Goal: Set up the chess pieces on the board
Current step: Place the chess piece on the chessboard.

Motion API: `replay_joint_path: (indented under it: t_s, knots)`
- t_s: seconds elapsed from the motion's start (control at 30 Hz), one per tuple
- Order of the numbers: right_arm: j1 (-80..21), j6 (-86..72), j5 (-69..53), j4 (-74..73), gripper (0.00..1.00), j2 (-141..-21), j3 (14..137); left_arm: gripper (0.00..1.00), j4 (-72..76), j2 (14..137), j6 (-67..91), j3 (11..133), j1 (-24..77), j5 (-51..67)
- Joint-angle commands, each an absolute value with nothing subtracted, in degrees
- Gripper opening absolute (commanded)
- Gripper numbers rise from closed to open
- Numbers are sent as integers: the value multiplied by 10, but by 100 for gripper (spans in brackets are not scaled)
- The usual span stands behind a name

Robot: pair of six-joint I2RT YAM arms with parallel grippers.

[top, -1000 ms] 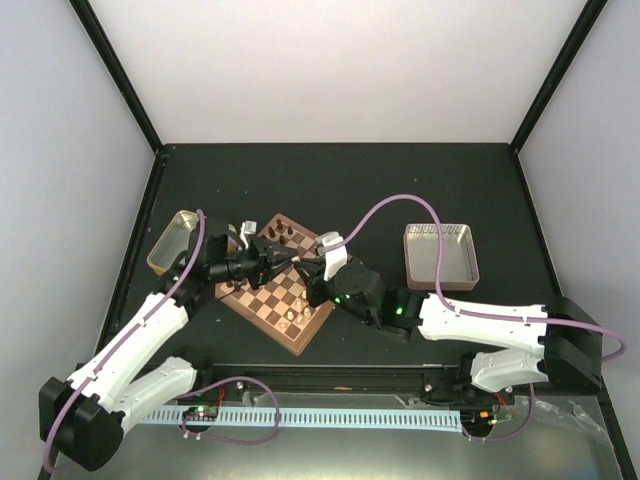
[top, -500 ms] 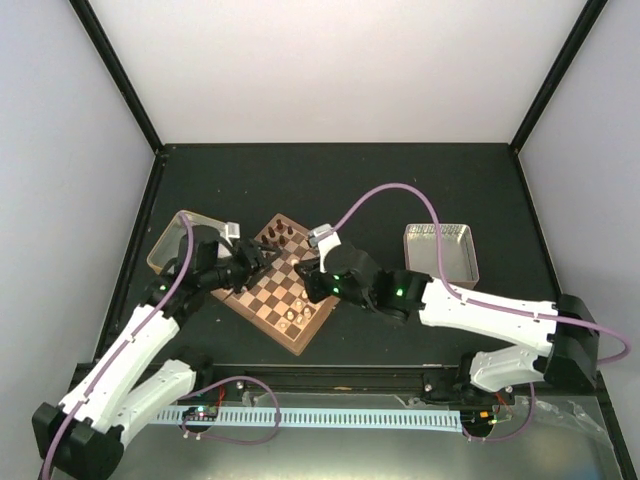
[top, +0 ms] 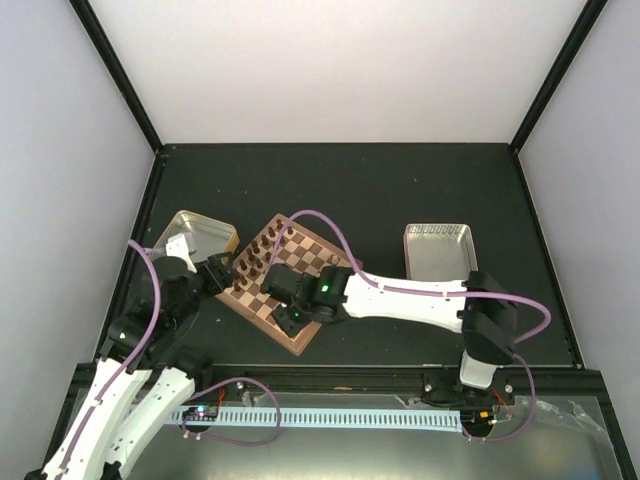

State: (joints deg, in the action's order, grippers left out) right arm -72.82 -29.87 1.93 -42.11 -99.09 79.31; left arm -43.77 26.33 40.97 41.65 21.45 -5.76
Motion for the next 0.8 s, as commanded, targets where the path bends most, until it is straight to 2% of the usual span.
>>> replay_joint_path:
  t_s: [0.0,0.47,0.77]
  knots:
    - [-745,-285,-3,-494,1,-1029,840,68,-472,265,350,432,212,-96]
    - [-750,-283,10,-542,3,-1124,894,71,-467,272,337,429,212,-91]
    - [-750,-281,18,-545,14,-1148,900,71,-468,277,336,431,212,-88]
